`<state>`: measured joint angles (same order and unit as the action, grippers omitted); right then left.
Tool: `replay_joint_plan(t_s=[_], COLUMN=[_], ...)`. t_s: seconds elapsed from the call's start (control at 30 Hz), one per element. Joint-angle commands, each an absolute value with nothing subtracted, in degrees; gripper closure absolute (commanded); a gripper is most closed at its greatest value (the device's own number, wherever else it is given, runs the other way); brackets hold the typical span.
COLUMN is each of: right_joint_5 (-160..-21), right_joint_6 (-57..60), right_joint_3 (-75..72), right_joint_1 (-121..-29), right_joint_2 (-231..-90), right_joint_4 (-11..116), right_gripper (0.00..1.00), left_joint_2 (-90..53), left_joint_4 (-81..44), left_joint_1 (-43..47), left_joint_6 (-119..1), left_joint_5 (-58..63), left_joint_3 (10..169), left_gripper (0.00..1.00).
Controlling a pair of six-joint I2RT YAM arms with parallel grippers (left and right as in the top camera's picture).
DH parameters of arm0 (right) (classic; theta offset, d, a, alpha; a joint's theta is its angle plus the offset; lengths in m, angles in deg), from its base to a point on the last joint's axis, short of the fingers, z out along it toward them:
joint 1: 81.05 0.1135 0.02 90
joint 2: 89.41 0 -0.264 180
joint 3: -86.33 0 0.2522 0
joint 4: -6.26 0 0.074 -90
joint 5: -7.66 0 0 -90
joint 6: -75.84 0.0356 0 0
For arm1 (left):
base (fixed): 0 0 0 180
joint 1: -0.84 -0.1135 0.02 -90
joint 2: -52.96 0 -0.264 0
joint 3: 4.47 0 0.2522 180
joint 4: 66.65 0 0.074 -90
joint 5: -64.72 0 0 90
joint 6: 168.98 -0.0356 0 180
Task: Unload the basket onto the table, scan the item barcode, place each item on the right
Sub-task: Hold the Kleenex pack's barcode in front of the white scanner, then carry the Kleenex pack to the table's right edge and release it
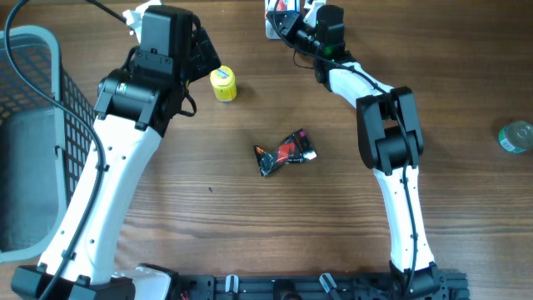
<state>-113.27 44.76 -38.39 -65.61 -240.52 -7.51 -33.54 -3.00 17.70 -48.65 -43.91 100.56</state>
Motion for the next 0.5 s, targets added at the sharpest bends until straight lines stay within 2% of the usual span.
replay_joint_plan(t_s=[0.0,0.3,0.4,0.47], right_joint_5=[-118.43,-131.70,-133.29,-132.16], right_joint_6=[44.10,40.63,38.48,34.27], right_joint_3=[-39.73,-39.73,-39.73,-39.73], right_joint_1=[-65.78,-66.46,-66.83,-67.49], right_joint_2=[-240.63,-232.21,-228.17,-224.52], right_joint_4=[-9.78,-10.31,-6.02,1.74], right_gripper=[0.86,0.94,0.95,0.93], left_joint_2=[-34.20,-34.20,-34.20,-34.20], left_joint_4=[-2.98,-2.98,-2.95,-2.93], left_joint_1=[17.44,17.44,17.44,17.44], left_joint_6=[-48.92,-48.92,-48.92,-48.92], left_joint_5=[-44.87,-44.90,-44.87,-44.87], left_joint_3=[100.25,100.25,100.25,100.25], left_gripper=[0.00,0.00,0.00,0.00])
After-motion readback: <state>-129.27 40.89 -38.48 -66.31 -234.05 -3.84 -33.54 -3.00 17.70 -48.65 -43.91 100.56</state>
